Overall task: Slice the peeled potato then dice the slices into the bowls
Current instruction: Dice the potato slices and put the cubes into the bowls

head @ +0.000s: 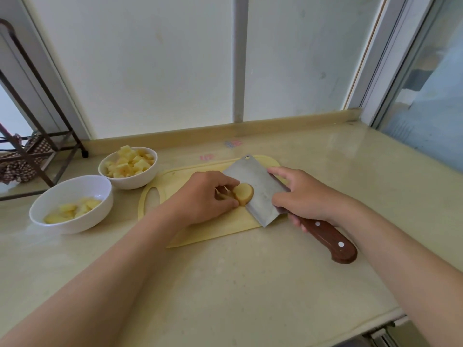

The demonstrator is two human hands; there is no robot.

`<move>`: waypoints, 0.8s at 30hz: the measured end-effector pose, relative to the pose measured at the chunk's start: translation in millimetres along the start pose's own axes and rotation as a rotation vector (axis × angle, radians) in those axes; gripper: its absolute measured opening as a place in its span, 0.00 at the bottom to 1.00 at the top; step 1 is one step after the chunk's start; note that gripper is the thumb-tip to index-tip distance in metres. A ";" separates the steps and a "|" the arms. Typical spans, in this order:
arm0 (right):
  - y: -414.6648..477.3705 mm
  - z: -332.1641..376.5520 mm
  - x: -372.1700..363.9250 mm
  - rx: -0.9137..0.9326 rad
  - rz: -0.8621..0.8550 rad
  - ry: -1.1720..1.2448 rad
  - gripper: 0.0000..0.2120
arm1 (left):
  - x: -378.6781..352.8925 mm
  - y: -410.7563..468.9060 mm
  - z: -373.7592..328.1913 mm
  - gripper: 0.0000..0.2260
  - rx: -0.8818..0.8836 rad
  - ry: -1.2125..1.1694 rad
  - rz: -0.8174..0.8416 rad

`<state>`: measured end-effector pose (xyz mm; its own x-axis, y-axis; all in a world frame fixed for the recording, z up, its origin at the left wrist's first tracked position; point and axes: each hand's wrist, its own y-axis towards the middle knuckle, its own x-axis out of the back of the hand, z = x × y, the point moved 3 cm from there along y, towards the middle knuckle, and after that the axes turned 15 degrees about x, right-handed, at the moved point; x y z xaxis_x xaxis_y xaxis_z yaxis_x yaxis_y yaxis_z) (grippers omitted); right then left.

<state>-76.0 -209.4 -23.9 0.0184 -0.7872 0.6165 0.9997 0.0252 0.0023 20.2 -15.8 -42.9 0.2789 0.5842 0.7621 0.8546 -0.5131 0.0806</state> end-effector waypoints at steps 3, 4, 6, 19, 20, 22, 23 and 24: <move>7.8 -3.0 2.8 0.021 0.040 -0.014 0.36 | -0.7 1.4 -2.7 0.21 -0.010 0.011 -0.016; 10.7 -4.7 4.4 0.024 0.051 -0.017 0.37 | -0.7 2.1 -3.7 0.21 -0.012 0.010 -0.019; 15.9 -8.0 8.1 0.028 0.068 -0.028 0.37 | -0.8 2.4 -5.3 0.22 -0.026 0.014 -0.017; 36.9 -5.6 20.5 0.093 0.179 -0.057 0.38 | -0.2 1.6 0.8 0.21 -0.162 0.124 -0.078; 38.7 -6.2 21.8 0.096 0.187 -0.062 0.39 | -1.7 1.2 0.0 0.21 -0.180 0.123 -0.092; 40.2 -4.9 23.3 0.100 0.212 -0.085 0.40 | -4.4 -0.7 -3.2 0.19 -0.216 0.124 -0.108; 40.1 -3.2 23.7 0.104 0.226 -0.102 0.40 | -5.5 -1.6 -4.6 0.18 -0.236 0.126 -0.110; 40.3 -1.7 24.4 0.108 0.235 -0.114 0.39 | -6.5 -2.3 -6.0 0.18 -0.251 0.128 -0.109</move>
<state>-35.2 -228.7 -10.1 0.2414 -0.6778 0.6945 0.9604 0.2694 -0.0709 13.7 -22.1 -44.2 0.1205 0.5680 0.8142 0.7372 -0.6005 0.3098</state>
